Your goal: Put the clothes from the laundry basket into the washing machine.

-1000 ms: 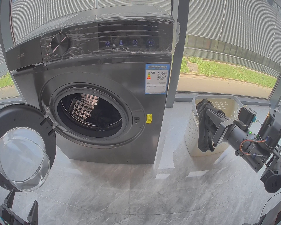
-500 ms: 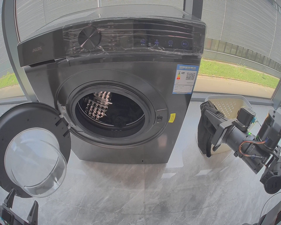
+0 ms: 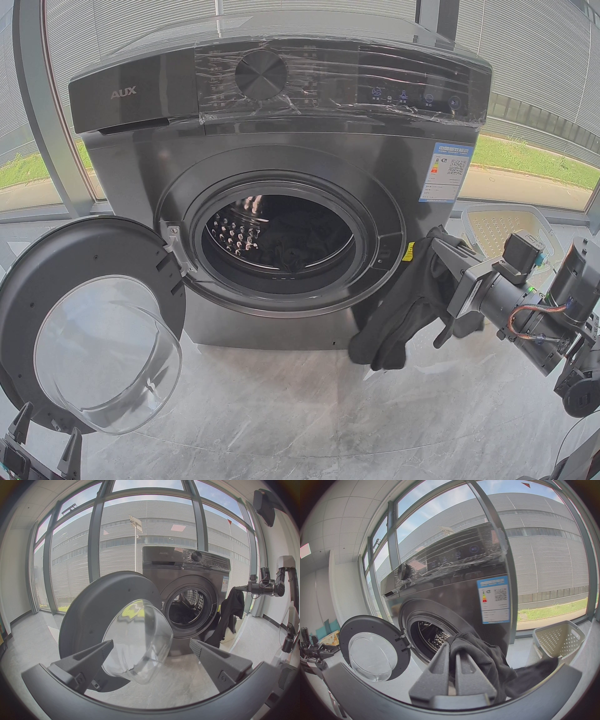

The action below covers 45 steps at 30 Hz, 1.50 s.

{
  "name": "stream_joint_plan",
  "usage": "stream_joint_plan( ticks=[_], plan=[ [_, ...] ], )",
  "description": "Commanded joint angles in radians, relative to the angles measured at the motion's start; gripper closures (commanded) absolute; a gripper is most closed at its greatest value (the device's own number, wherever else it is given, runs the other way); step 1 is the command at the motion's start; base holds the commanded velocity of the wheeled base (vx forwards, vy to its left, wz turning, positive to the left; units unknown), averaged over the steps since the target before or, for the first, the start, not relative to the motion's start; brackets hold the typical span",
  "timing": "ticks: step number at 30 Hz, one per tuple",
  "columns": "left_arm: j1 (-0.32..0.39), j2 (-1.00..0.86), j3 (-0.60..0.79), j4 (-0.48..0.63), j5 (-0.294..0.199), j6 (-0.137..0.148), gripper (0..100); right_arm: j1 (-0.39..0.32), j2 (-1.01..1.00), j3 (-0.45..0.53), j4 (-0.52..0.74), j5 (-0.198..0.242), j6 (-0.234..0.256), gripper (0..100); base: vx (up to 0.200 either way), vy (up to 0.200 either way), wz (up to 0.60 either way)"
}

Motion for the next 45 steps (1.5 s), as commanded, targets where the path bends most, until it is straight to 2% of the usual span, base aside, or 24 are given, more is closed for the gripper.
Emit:
stream_joint_plan(
  ticks=[1,8,20,26,36,43,45],
  plan=[
    [0.000,-0.017,0.015,0.000,-0.001,0.000,0,0.001,0.001,0.001,-0.001,0.000,0.001,100,0.000,0.000,0.00],
    [0.000,-0.017,0.015,0.000,0.001,0.000,0,-0.001,0.001,0.001,0.000,-0.002,0.001,100,-0.200,0.000,0.00],
    [0.000,-0.017,0.015,0.000,0.001,-0.002,0,-0.001,0.009,0.003,0.000,0.000,0.003,100,0.000,0.000,0.00],
    [0.000,-0.017,0.015,0.000,0.001,-0.002,0,-0.001,0.010,0.011,-0.001,0.000,0.003,100,0.000,0.200,0.00],
    [0.000,-0.017,0.015,0.000,0.002,-0.002,0,0.003,0.024,0.018,-0.001,0.001,0.003,100,0.000,0.000,0.00],
    [0.003,-0.017,0.016,0.000,0.005,0.032,0,0.015,0.033,0.009,0.002,0.006,0.000,100,0.000,0.000,0.00],
    [0.003,-0.017,0.016,0.000,0.004,0.043,0,0.044,0.059,-0.002,0.002,0.007,0.000,100,0.000,0.000,0.00]
  ],
)
